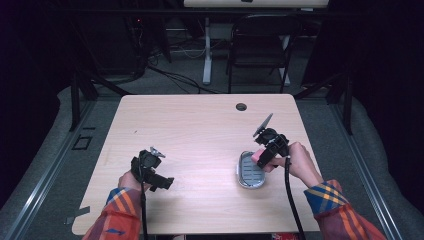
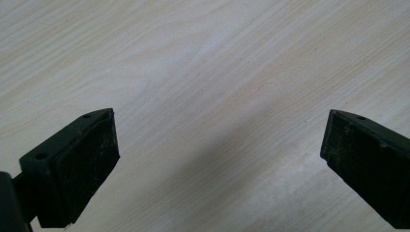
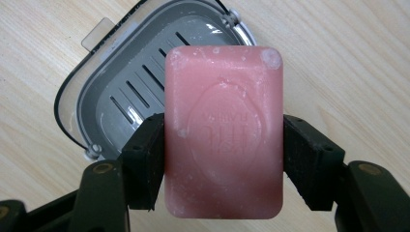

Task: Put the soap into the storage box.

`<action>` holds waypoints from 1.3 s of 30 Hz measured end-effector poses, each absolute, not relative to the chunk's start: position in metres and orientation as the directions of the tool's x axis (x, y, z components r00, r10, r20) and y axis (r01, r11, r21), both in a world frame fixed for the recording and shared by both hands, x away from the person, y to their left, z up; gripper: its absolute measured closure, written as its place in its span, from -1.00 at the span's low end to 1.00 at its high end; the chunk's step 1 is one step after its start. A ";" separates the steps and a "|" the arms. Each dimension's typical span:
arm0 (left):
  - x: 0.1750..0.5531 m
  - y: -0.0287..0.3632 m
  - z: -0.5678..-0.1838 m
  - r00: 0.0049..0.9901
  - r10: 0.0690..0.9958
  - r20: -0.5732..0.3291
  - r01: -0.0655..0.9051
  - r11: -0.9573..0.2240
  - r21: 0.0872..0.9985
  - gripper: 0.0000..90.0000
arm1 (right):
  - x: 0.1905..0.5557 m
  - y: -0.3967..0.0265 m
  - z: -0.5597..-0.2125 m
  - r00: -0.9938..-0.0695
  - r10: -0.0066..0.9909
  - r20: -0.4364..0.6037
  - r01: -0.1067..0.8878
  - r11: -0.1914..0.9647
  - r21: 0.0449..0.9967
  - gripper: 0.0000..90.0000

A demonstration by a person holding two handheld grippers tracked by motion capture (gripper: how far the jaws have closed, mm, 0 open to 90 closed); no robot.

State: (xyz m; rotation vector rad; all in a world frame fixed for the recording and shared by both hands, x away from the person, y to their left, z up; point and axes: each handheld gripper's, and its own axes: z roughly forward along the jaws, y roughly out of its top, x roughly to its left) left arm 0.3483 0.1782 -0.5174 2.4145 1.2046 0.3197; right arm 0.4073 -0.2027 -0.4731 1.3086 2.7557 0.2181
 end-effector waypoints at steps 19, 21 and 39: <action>0.348 0.178 -0.518 0.600 0.800 0.022 0.703 -0.540 0.463 -1.00 | 0.409 -0.186 -0.482 -0.610 0.792 0.015 0.784 0.601 0.156 -0.23; 0.348 0.178 -0.518 0.600 0.799 0.022 0.703 -0.541 0.462 -1.00 | 0.408 -0.188 -0.481 -0.612 0.790 0.035 0.784 0.600 0.157 -0.16; 0.348 0.178 -0.518 0.600 0.800 0.021 0.704 -0.540 0.461 -1.00 | 0.401 -0.187 -0.474 -0.673 0.734 0.095 0.738 0.655 0.164 0.14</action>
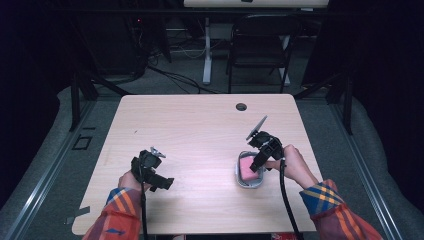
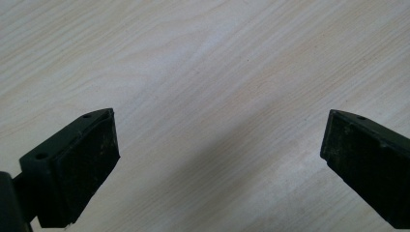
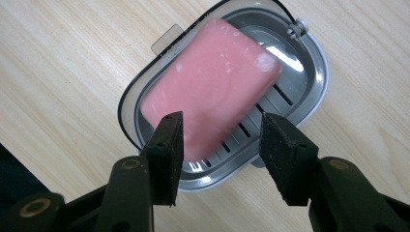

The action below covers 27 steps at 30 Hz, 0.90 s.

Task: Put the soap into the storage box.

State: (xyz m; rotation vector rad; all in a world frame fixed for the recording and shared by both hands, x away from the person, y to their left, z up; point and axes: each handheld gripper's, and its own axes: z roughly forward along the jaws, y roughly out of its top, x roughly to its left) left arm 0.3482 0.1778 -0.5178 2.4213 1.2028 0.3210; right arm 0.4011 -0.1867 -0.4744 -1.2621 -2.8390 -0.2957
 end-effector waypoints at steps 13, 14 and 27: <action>0.348 0.178 -0.518 0.599 0.800 0.018 0.705 -0.538 0.462 -1.00 | 0.397 -0.196 -0.463 -0.710 0.701 0.060 0.693 0.682 0.232 0.08; 0.348 0.178 -0.518 0.600 0.800 0.019 0.704 -0.540 0.461 -1.00 | 0.397 -0.198 -0.461 -0.715 0.697 0.051 0.688 0.688 0.231 0.07; 0.348 0.179 -0.518 0.597 0.802 0.015 0.706 -0.534 0.464 -1.00 | 0.389 -0.221 -0.451 -0.724 0.689 -0.029 0.651 0.696 0.302 -0.23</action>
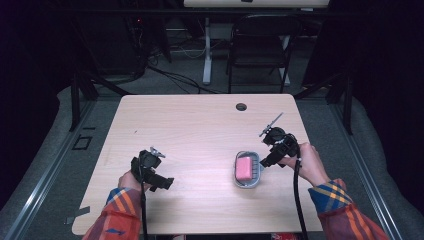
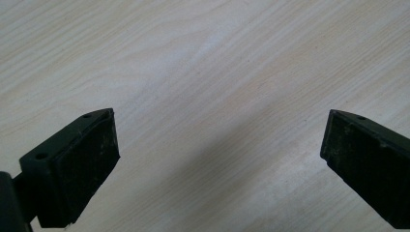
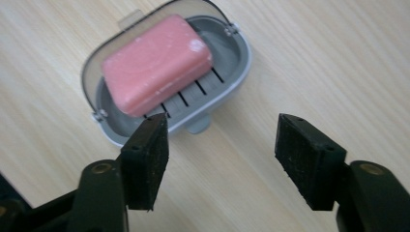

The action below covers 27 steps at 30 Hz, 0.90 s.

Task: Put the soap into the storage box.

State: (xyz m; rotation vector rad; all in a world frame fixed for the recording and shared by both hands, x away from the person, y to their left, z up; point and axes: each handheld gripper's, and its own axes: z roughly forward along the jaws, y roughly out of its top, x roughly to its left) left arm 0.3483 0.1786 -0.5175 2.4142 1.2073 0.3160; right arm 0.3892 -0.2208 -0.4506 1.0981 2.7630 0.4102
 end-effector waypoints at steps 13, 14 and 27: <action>0.348 0.180 -0.517 0.597 0.802 0.015 0.707 -0.534 0.464 -1.00 | 0.378 -0.237 -0.453 -0.716 0.695 -0.062 0.643 0.692 0.328 -0.68; 0.348 0.179 -0.517 0.597 0.802 0.015 0.707 -0.534 0.464 -1.00 | 0.377 -0.240 -0.453 -0.718 0.694 -0.059 0.643 0.693 0.326 -0.71; 0.348 0.179 -0.517 0.595 0.804 0.014 0.708 -0.532 0.464 -1.00 | 0.369 -0.263 -0.464 -0.701 0.712 -0.031 0.673 0.676 0.302 -0.94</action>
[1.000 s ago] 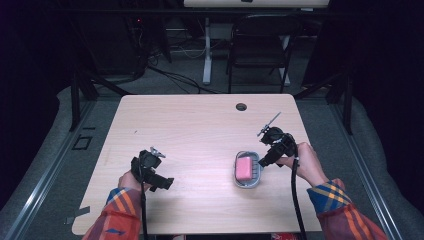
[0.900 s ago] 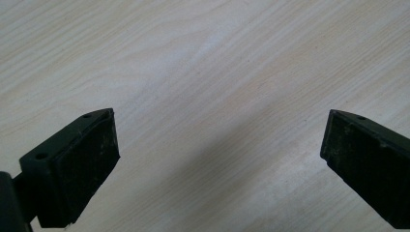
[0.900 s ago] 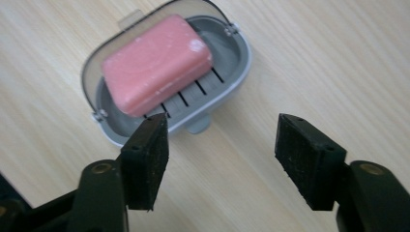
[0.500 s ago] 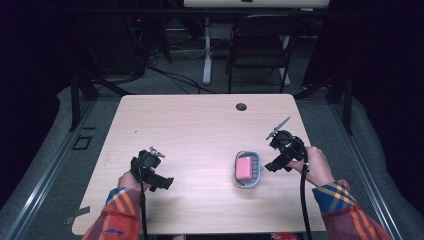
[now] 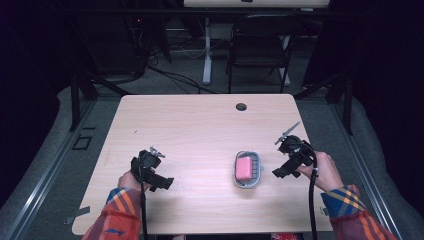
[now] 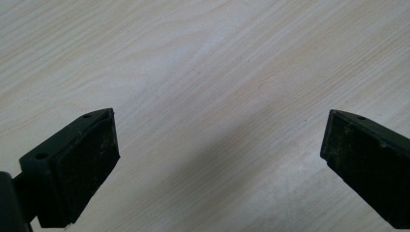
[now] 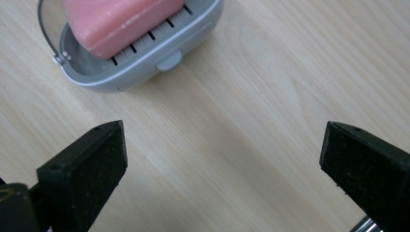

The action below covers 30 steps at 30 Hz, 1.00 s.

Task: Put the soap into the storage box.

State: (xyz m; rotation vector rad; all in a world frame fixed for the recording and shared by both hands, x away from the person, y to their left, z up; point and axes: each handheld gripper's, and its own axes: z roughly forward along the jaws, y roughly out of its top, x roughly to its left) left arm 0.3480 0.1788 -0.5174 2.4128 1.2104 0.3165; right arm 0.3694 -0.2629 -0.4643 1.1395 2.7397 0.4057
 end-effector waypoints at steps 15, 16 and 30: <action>0.348 0.179 -0.518 0.597 0.802 0.019 0.707 -0.537 0.460 -1.00 | 0.356 -0.297 -0.486 -0.649 0.760 -0.036 0.714 0.625 0.314 -1.00; 0.348 0.179 -0.518 0.596 0.803 0.020 0.707 -0.536 0.460 -1.00 | 0.354 -0.302 -0.489 -0.650 0.759 -0.048 0.712 0.630 0.311 -1.00; 0.348 0.177 -0.520 0.594 0.804 0.020 0.712 -0.537 0.453 -1.00 | 0.329 -0.330 -0.523 -0.611 0.791 -0.009 0.750 0.583 0.313 -1.00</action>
